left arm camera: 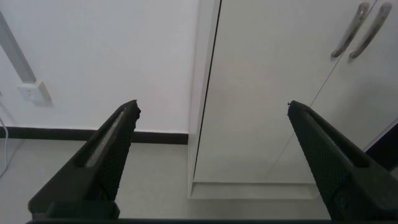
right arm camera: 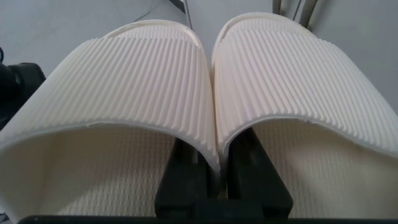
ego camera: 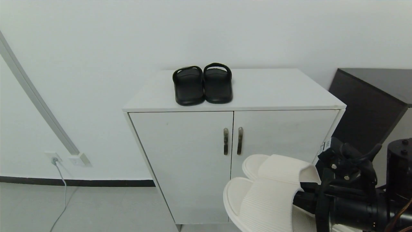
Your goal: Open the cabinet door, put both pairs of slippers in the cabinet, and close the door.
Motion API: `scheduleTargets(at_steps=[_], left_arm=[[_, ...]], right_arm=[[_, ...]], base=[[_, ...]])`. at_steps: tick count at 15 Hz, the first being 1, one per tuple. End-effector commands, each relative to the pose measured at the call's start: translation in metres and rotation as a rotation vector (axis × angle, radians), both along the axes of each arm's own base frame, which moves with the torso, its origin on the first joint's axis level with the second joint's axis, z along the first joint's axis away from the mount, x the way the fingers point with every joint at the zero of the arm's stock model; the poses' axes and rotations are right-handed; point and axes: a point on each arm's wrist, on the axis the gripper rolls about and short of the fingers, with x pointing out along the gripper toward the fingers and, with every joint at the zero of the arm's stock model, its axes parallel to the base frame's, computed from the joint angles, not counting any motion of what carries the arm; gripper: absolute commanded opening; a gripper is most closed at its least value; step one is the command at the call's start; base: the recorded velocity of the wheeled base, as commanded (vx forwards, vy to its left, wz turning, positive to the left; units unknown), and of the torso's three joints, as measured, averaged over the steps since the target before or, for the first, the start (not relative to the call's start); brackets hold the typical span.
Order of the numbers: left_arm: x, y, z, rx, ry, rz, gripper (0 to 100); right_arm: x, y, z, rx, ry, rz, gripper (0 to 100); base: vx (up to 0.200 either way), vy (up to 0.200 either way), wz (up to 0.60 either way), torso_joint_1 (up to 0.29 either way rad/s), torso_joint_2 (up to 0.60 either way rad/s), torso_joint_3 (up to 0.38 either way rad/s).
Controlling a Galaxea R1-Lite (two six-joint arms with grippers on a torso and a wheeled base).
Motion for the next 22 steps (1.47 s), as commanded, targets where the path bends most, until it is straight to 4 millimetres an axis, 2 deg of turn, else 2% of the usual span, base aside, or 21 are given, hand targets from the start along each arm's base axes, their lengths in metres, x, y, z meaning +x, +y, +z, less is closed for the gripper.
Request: scheduleTargets(at_steps=[1,12,13,14,15,16,17,20,22], left_arm=[[0.0,0.0,0.0,-0.001,0.0,0.0,100],[0.001,0.0,0.001,0.008,0.016,-0.001,100],[-0.002,0.0,0.014,0.004,-0.03,-0.009,100],[-0.006,0.0,0.074,-0.095,-0.098,-0.048,100],[0.004,-0.001,0.094,-0.127,-0.062,-0.078,100],[0.014,-0.002,0.1,-0.123,-0.012,-0.116,100],[0.035,-0.004,0.104,-0.128,0.076,-0.203,100],[0.083,-0.009,0.11,-0.149,0.182,-0.374,100],[0.101,-0.014,0.112,-0.161,0.22,-0.502,100]], right_arm=[[0.002,0.004,-0.007,-0.021,0.018,0.01,0],[0.0,0.003,-0.011,-0.032,0.013,0.015,0],[0.001,0.004,-0.01,-0.026,0.004,0.014,0],[0.001,0.004,-0.009,-0.017,-0.014,0.011,0],[0.0,0.003,-0.01,-0.024,-0.022,0.016,0],[0.0,0.004,-0.011,-0.031,-0.024,0.018,0],[0.0,0.003,-0.013,-0.036,-0.02,0.018,0],[0.0,0.003,-0.014,-0.039,-0.015,0.02,0],[0.0,0.003,-0.014,-0.04,-0.017,0.02,0]], base=[[0.0,0.0,0.0,-0.168,0.5,0.325],[0.0,0.0,0.0,-0.114,0.46,0.348],[0.0,0.0,0.0,-0.041,0.44,0.388],[0.0,0.0,0.0,-0.046,0.44,0.383],[0.0,0.0,0.0,-0.012,0.44,0.408],[0.0,0.0,0.0,-0.012,0.28,0.271],[0.0,0.0,0.0,-0.007,0.15,0.163],[0.0,0.0,0.0,-0.003,0.05,0.042],[0.0,0.0,0.0,0.0,0.0,0.0]])
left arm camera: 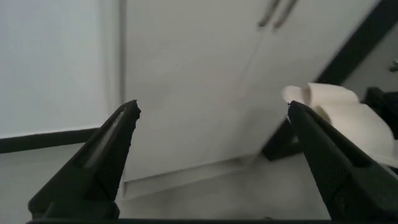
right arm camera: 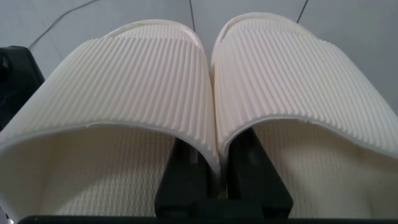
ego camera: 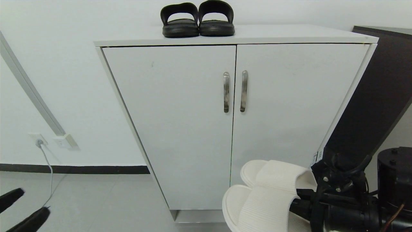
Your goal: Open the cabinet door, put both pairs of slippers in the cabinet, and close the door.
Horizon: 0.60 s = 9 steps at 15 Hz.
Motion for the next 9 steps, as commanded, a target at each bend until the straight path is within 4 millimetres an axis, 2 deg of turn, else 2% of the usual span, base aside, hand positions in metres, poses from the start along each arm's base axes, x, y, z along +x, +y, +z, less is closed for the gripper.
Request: scheduleTargets(at_steps=[1,3,5,9], left_arm=[[0.054,-0.01,0.001,-0.02,0.143,-0.194,100],[0.075,-0.023,0.005,-0.011,0.127,-0.293,100],[0.096,-0.046,0.014,-0.006,0.119,-0.427,100],[0.116,-0.107,0.035,-0.003,0.09,-0.683,100]], right_arm=[[0.0,0.0,0.0,-0.001,0.002,0.0,0],[-0.001,0.0,-0.002,-0.006,0.004,0.004,0],[-0.001,-0.001,-0.004,-0.011,0.01,0.006,0],[-0.001,-0.001,-0.005,-0.014,0.017,0.003,0]], base=[[0.0,0.0,0.0,0.0,0.0,0.0],[0.0,0.0,0.0,0.0,0.0,0.0],[0.0,0.0,0.0,0.0,0.0,0.0],[0.0,0.0,0.0,0.0,0.0,0.0]])
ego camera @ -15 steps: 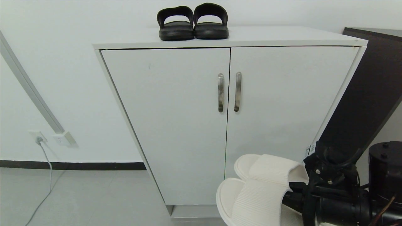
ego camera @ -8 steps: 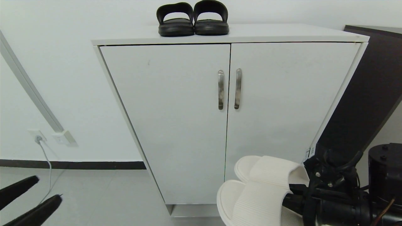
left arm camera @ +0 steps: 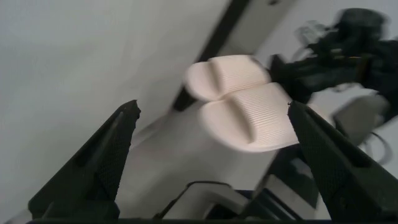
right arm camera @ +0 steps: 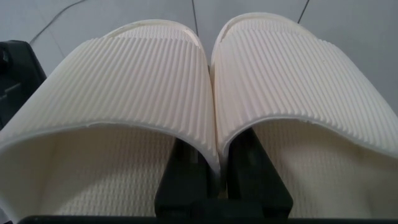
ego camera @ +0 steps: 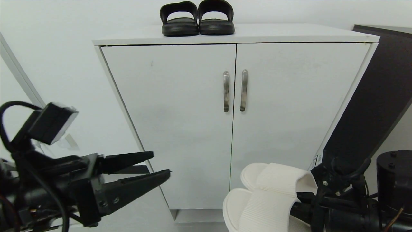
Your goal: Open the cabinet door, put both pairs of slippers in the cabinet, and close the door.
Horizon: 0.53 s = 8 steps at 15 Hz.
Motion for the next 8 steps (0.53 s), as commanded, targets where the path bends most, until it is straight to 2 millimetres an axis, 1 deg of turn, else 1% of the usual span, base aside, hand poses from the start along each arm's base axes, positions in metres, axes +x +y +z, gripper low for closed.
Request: scheduleTargets(at_steps=[1,2,3,4,5,7,8], left_arm=[[0.021,-0.046,0.011,-0.013,0.011,-0.148,100],[0.024,-0.057,0.021,-0.033,-0.005,-0.181,100],[0.028,-0.064,0.025,-0.038,-0.01,-0.193,100],[0.035,-0.074,0.031,-0.045,-0.019,-0.201,100],[0.048,-0.091,0.036,-0.049,-0.022,-0.193,100],[0.06,-0.11,0.038,-0.062,-0.003,-0.19,100],[0.061,-0.113,0.038,-0.064,-0.004,-0.19,100]], right_arm=[[0.0,0.0,-0.001,-0.002,0.003,0.0,0],[0.0,0.0,0.0,-0.001,0.002,0.0,0],[0.0,0.0,0.0,-0.001,0.002,0.0,0],[0.0,0.0,-0.001,-0.002,0.003,0.0,0],[0.0,0.0,-0.001,-0.002,0.003,0.0,0],[0.0,0.0,0.0,-0.002,0.001,0.001,0],[0.0,0.0,0.0,-0.002,0.001,0.001,0]], base=[[0.0,0.0,0.0,0.0,0.0,0.0],[0.0,0.0,0.0,0.0,0.0,0.0],[0.0,0.0,0.0,0.0,0.0,0.0],[0.0,0.0,0.0,0.0,0.0,0.0],[0.0,0.0,0.0,0.0,0.0,0.0],[0.0,0.0,0.0,0.0,0.0,0.0],[0.0,0.0,0.0,0.0,0.0,0.0]])
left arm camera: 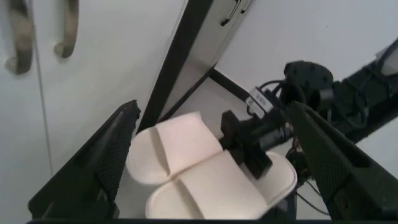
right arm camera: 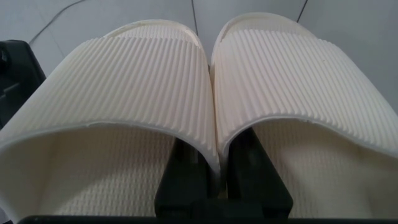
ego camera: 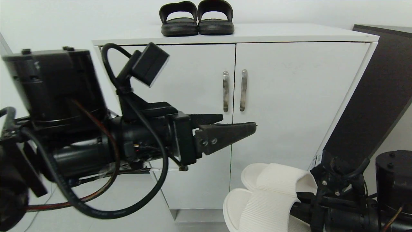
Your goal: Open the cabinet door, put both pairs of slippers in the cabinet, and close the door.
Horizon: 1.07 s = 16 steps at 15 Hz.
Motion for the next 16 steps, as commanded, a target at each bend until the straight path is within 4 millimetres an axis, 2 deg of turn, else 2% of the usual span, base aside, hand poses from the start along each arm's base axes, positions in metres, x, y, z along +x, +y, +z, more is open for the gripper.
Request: scheduleTargets(at_steps=[1,3,7,10,13,16], left_arm=[[0.013,-0.017,-0.008,0.019,0.027,-0.02,100],[0.025,-0.027,-0.001,0.003,0.013,-0.021,100],[0.046,-0.046,0.012,-0.064,0.076,-0.146,100],[0.068,-0.064,0.016,-0.097,0.077,-0.087,100],[0.069,-0.062,0.017,-0.099,0.061,-0.011,100],[0.077,-0.047,0.019,-0.101,0.048,0.071,100]], right_arm=[[0.0,0.0,-0.001,-0.003,0.002,0.001,0],[-0.001,-0.001,-0.002,-0.004,0.005,0.003,0],[-0.002,-0.001,-0.004,-0.013,0.011,0.002,0],[-0.002,-0.001,-0.005,-0.016,0.013,0.002,0],[-0.002,-0.001,-0.005,-0.016,0.014,0.003,0],[-0.001,0.0,-0.008,-0.024,0.022,0.007,0]], base=[[0.0,0.0,0.0,0.0,0.0,0.0],[0.0,0.0,0.0,0.0,0.0,0.0],[0.0,0.0,0.0,0.0,0.0,0.0],[0.0,0.0,0.0,0.0,0.0,0.0],[0.0,0.0,0.0,0.0,0.0,0.0],[0.0,0.0,0.0,0.0,0.0,0.0]])
